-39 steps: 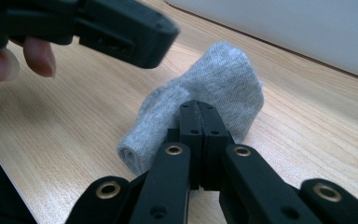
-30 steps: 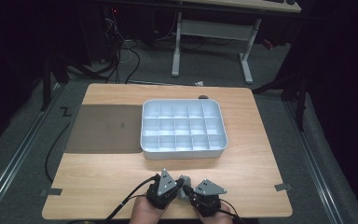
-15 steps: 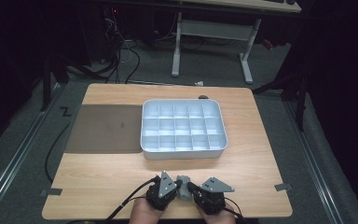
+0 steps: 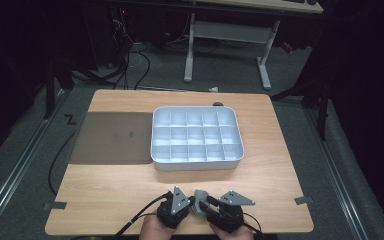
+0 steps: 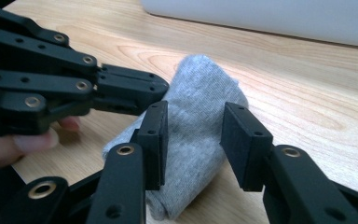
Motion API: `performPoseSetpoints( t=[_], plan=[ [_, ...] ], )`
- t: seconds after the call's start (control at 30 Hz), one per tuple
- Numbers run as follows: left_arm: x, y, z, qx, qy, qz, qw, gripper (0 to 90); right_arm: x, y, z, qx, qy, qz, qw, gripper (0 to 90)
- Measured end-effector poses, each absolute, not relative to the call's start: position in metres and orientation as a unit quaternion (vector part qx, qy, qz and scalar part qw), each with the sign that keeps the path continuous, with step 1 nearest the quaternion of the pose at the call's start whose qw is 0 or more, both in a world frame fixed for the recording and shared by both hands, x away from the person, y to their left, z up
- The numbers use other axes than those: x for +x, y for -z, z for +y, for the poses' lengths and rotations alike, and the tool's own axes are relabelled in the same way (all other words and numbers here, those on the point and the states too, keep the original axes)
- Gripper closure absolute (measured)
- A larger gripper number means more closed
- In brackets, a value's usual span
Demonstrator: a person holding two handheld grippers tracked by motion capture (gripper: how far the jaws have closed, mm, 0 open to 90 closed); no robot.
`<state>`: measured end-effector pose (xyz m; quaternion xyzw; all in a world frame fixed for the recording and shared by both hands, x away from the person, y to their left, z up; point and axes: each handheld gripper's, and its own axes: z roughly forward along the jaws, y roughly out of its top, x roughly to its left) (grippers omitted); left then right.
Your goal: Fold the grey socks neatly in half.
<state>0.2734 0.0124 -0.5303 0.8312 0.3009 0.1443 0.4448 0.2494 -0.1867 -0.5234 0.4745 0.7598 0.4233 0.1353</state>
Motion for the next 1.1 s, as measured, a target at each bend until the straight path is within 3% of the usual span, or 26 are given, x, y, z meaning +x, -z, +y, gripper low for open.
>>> performPoseSetpoints(
  t=[0.43, 0.7, 0.97, 1.1],
  plan=[
    [0.279, 0.505, 0.004, 0.811, -0.13, 0.289, 0.491, 90.0, 0.245, 0.524, -0.178, 0.445, -0.409, 0.776, 0.179, 62.0],
    [0.29, 0.515, -0.005, 0.83, -0.121, 0.287, 0.463, 90.0, 0.243, 0.526, -0.175, 0.432, -0.41, 0.781, 0.189, 61.8],
    [0.289, 0.521, -0.005, 0.827, -0.129, 0.291, 0.463, 90.0, 0.24, 0.519, -0.186, 0.457, -0.405, 0.77, 0.184, 52.6],
    [0.287, 0.524, -0.005, 0.826, -0.131, 0.292, 0.464, 90.0, 0.233, 0.511, -0.184, 0.469, -0.429, 0.755, 0.158, 48.0]
  ],
)
